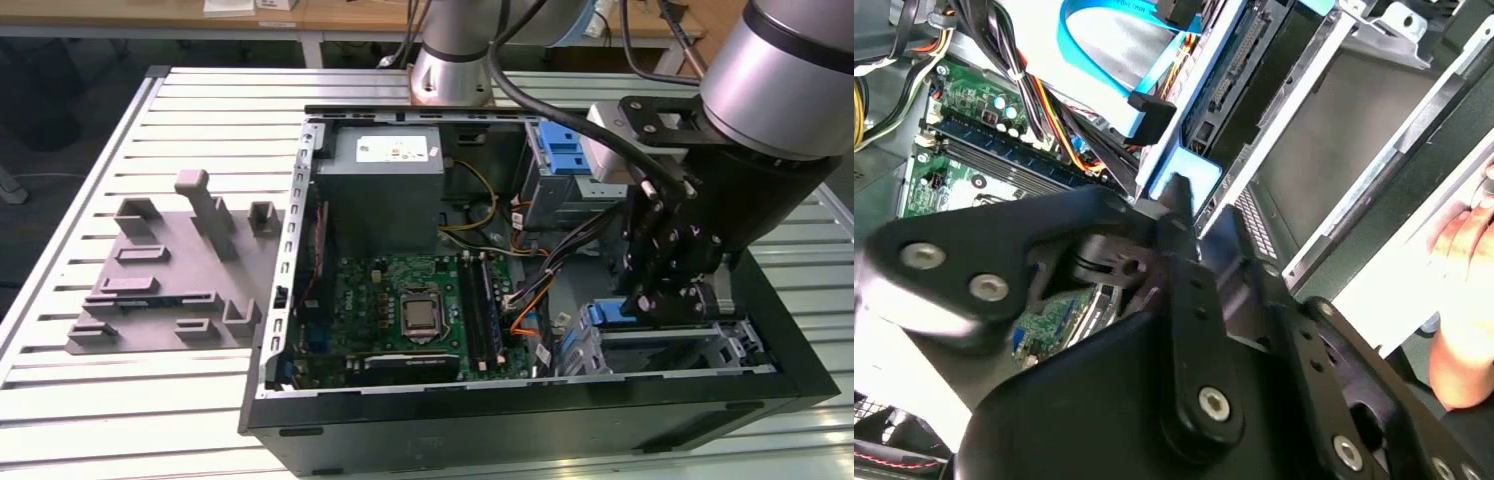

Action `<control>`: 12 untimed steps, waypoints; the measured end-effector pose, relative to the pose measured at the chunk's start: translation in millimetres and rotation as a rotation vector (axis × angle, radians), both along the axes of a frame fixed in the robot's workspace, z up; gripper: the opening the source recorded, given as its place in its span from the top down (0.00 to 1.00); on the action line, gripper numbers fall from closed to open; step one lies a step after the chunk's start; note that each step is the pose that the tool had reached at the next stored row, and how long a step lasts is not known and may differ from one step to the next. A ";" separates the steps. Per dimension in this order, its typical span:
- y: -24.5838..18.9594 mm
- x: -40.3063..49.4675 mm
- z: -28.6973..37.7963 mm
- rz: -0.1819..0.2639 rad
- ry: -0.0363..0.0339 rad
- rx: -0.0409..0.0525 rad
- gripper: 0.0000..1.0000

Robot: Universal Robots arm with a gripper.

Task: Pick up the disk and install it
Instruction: 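Insert the disk into the insertion slot, then insert the first disk wire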

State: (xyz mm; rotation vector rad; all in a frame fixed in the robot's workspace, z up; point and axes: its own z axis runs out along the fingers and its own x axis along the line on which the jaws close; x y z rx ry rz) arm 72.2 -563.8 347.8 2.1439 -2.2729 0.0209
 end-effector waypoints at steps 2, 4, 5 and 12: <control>0.0 0.0 -0.1 0.000 0.0000 0.0001 0.76; 0.0 0.0 -0.2 0.000 0.0000 0.0000 0.88; 0.0 0.0 -0.3 0.000 -0.0001 0.0000 0.88; 0.0 0.0 -1.5 0.000 0.0000 0.0001 0.89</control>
